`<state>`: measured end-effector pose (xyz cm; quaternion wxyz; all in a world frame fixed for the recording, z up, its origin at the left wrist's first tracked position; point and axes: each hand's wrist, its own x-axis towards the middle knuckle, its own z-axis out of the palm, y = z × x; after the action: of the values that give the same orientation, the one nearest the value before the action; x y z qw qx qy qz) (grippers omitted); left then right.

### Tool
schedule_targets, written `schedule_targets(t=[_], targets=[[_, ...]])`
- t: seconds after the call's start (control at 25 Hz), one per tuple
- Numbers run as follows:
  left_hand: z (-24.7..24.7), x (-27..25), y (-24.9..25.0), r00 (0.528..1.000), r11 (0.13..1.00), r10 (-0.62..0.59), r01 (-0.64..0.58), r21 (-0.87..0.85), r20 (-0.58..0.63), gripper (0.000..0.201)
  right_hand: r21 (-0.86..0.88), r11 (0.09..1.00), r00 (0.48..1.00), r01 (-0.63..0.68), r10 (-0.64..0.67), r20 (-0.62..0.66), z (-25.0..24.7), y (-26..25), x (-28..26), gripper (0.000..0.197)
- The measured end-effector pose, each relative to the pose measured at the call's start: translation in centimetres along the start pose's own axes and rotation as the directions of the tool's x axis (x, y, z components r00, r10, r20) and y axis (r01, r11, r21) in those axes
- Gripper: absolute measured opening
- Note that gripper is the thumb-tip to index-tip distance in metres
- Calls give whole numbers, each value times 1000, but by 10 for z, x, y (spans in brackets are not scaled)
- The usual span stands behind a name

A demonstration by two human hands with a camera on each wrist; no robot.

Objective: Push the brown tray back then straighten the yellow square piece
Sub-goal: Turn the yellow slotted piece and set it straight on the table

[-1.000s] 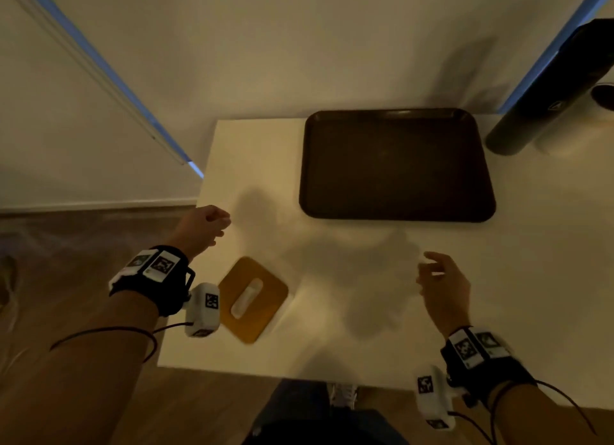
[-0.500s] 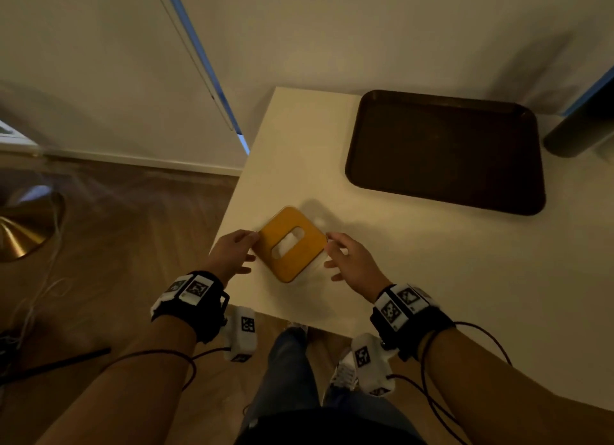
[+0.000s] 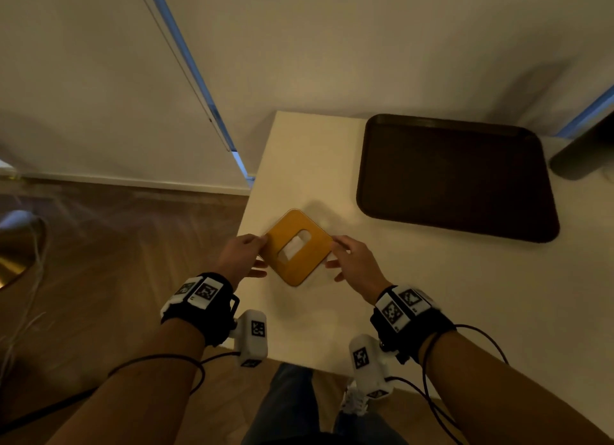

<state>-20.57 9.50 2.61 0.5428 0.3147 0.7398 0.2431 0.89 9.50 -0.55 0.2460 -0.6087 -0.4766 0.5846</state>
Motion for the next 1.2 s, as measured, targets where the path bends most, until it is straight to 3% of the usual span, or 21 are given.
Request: schedule_targets(t=[0.24, 0.6, 0.92, 1.2], targets=[[-26, 84, 74, 999, 999, 29, -28, -29, 27, 32, 123, 989, 994, -84, 92, -58, 1, -69, 87, 36], [-45, 201, 174, 990, 997, 70, -68, -24, 123, 24, 179, 979, 974, -94, 127, -187, -9, -141, 210, 29], [-38, 252, 216, 986, 997, 72, -70, -17, 148, 22, 209, 971, 960, -113, 161, -228, -24, -164, 269, 29], [-28, 264, 223, 986, 997, 68, -70, 14, 155, 23, 155, 980, 952, -128, 165, -256, -37, -161, 283, 34]])
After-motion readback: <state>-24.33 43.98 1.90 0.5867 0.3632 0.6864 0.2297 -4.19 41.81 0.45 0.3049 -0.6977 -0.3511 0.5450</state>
